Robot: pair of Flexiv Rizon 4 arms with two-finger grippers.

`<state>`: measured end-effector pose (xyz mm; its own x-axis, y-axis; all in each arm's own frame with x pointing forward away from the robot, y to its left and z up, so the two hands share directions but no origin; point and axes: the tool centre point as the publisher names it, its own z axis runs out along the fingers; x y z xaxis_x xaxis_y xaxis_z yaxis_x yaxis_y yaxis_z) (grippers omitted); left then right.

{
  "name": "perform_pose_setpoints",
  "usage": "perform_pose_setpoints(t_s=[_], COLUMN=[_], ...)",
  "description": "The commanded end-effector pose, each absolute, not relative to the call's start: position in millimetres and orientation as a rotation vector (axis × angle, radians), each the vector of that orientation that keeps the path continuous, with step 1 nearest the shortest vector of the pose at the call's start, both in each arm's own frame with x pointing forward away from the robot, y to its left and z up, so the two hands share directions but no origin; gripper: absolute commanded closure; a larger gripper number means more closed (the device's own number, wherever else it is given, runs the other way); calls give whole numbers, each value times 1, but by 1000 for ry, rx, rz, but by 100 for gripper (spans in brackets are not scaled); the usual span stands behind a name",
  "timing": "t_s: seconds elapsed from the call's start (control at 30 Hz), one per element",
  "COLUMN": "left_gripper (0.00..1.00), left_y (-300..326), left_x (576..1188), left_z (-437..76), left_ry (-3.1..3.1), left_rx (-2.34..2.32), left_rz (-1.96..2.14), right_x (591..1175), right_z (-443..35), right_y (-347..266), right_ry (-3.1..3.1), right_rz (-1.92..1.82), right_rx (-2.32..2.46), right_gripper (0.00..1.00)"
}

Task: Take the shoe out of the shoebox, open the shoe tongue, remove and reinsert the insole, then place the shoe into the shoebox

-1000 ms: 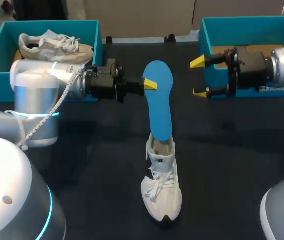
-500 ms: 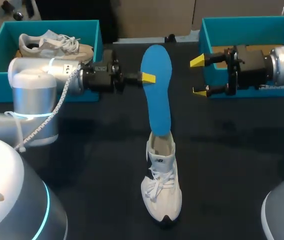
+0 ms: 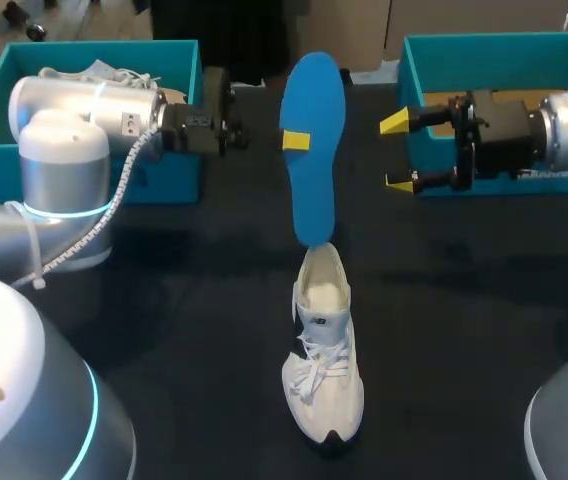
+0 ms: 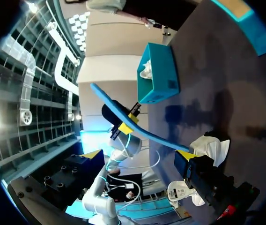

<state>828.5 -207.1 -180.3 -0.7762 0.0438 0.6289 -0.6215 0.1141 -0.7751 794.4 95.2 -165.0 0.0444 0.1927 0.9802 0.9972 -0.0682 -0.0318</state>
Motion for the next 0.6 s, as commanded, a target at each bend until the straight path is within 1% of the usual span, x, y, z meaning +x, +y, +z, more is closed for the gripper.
perform_pose_setpoints(t_s=[0.03, 0.13, 0.2, 0.43, 0.5, 0.57, 0.6], left_gripper=[100, 100, 100, 100, 100, 100, 100], left_y=[-207, -212, -212, -211, -208, -206, -206], left_x=[825, 825, 826, 827, 827, 827, 827], left_z=[-179, -182, -176, -162, -159, -161, -161], left_ry=[-2008, -2120, -2177, -2366, -2425, -2491, -2491], left_rx=[442, 274, 102, -239, -426, -714, -714], left_rz=[1817, 1887, 1985, 2192, 2315, 2411, 2411], right_x=[795, 795, 795, 795, 795, 795, 795], right_z=[-165, -165, -165, -165, -165, -165, -165], right_y=[97, 97, 97, 97, 97, 97, 97], right_ry=[-1292, -1292, -1292, -1292, -1292, -1292, -1292], right_rz=[-1130, -1130, -1130, -1130, -1130, -1130, -1130], right_rx=[-1420, -1420, -1420, -1420, -1420, -1420, -1420], right_gripper=[0, 0, 0, 0, 0, 0, 0])
